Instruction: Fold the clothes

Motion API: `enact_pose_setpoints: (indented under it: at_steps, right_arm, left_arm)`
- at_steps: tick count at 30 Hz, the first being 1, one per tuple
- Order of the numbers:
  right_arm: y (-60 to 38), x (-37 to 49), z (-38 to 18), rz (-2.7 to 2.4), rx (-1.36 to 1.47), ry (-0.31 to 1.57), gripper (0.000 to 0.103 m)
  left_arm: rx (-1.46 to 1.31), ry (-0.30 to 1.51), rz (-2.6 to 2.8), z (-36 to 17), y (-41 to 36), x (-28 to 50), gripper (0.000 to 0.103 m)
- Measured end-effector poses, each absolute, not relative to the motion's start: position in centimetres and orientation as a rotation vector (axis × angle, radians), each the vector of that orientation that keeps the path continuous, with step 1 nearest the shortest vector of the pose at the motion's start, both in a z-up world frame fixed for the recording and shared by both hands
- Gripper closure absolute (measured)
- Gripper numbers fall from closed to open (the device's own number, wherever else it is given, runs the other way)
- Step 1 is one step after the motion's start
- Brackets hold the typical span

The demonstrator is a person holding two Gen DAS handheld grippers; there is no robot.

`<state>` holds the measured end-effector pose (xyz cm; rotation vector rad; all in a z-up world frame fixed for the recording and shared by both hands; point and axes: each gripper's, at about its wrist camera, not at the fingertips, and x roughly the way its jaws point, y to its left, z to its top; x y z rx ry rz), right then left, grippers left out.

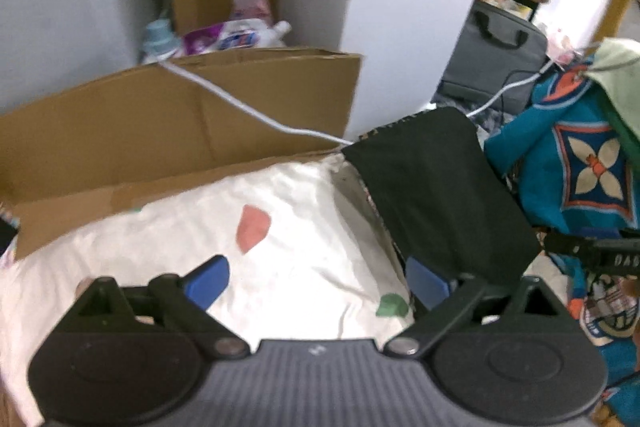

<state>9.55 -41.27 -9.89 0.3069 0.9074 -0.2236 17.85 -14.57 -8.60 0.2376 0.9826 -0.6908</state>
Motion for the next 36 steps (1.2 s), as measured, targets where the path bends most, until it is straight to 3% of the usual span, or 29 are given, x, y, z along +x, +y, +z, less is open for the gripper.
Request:
enact_pose_setpoints:
  at_steps: [12, 24, 36]
  right_arm:
    - [-39.5, 4.6, 2.2, -0.151, 0.427, 0.927, 0.010]
    - [-37.7, -2.5, 10.7, -0.077, 0.397, 0.877, 0.009]
    - [-36.4, -6.7, 13.1, -0.049, 0.407, 0.819, 0.009]
  left_arm:
    - [0.174, 0.964, -0.529, 3.3, -5.8, 11.9, 0.003]
    - [0.133, 0.961, -0.436, 7.9, 1.7, 4.0, 0.003]
    - [0.079, 0.904, -0.328, 12.1, 5.4, -1.4, 0.001]
